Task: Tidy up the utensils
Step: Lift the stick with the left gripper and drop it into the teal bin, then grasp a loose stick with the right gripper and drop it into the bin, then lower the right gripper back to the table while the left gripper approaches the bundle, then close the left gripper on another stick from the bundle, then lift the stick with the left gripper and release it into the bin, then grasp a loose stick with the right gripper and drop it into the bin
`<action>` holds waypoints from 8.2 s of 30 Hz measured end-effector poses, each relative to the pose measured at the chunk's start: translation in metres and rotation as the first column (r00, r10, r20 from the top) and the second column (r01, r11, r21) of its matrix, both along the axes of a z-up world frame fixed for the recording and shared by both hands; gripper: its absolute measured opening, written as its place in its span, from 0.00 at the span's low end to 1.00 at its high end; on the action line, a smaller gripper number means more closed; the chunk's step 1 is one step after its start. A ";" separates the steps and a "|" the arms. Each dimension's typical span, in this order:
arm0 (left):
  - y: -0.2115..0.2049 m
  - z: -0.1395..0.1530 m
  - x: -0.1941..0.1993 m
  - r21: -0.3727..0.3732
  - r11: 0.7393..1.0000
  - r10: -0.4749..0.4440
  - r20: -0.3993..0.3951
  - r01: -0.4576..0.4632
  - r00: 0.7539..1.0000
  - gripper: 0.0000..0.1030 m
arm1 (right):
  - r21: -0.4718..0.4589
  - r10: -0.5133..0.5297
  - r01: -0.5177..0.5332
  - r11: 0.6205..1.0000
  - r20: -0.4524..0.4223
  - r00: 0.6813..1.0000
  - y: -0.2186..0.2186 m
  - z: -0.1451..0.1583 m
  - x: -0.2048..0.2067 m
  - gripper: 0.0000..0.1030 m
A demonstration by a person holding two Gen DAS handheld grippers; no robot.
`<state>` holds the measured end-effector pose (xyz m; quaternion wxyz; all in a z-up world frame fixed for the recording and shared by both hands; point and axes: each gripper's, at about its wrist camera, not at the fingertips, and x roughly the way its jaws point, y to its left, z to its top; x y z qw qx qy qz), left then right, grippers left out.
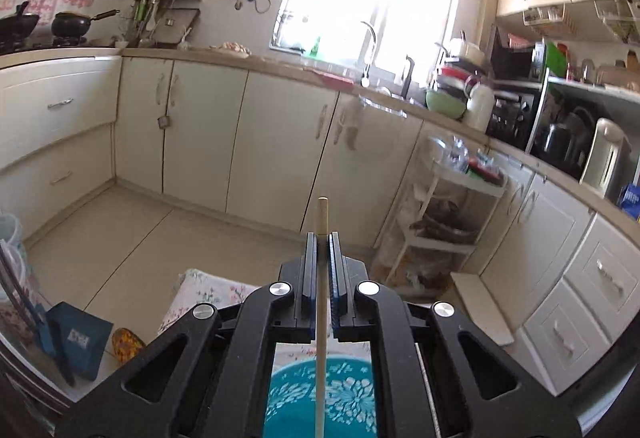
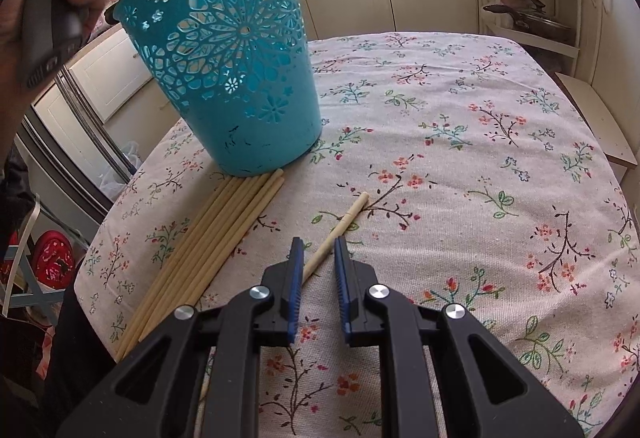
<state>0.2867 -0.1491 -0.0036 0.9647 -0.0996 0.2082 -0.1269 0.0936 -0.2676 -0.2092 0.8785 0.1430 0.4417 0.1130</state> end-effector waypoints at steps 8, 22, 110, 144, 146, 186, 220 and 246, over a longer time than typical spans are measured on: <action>0.011 -0.029 -0.024 0.084 0.996 -0.003 -0.089 0.010 0.996 0.14 | 0.042 -0.007 0.009 0.999 -0.050 0.999 -0.001 0.003 0.002 0.27; 0.094 -0.040 -0.087 0.037 0.998 0.063 -0.137 -0.059 0.989 0.58 | -0.235 0.097 -0.126 0.964 -0.133 0.986 0.015 0.011 0.010 0.07; 0.039 -0.192 -0.111 0.207 0.949 -0.083 -0.563 0.238 0.822 0.62 | -0.147 0.069 -0.077 0.986 -0.056 0.996 0.070 0.015 0.017 0.14; 0.005 -0.198 -0.091 0.327 0.895 -0.094 -0.527 0.304 0.845 0.05 | -0.243 0.208 -0.215 0.946 -0.054 0.977 0.049 0.015 0.010 0.14; 0.009 -0.199 -0.092 0.310 0.899 -0.106 -0.529 0.308 0.842 0.05 | -0.245 0.213 -0.225 0.943 -0.074 0.974 0.043 0.015 0.012 0.14; 0.085 -0.014 -0.115 -0.032 0.964 -0.263 -0.273 0.265 0.925 0.05 | -0.085 0.084 -0.083 0.993 0.003 0.996 0.024 0.006 0.004 0.09; 0.010 -0.030 -0.007 0.034 0.999 -0.019 -0.021 0.020 1.000 0.35 | -0.021 0.083 -0.083 0.996 0.004 0.997 0.018 0.004 0.005 0.11; 0.133 -0.127 -0.124 0.040 0.993 0.119 -0.281 -0.112 0.952 0.81 | -0.097 0.153 -0.159 0.982 -0.067 0.986 0.034 0.023 -0.001 0.05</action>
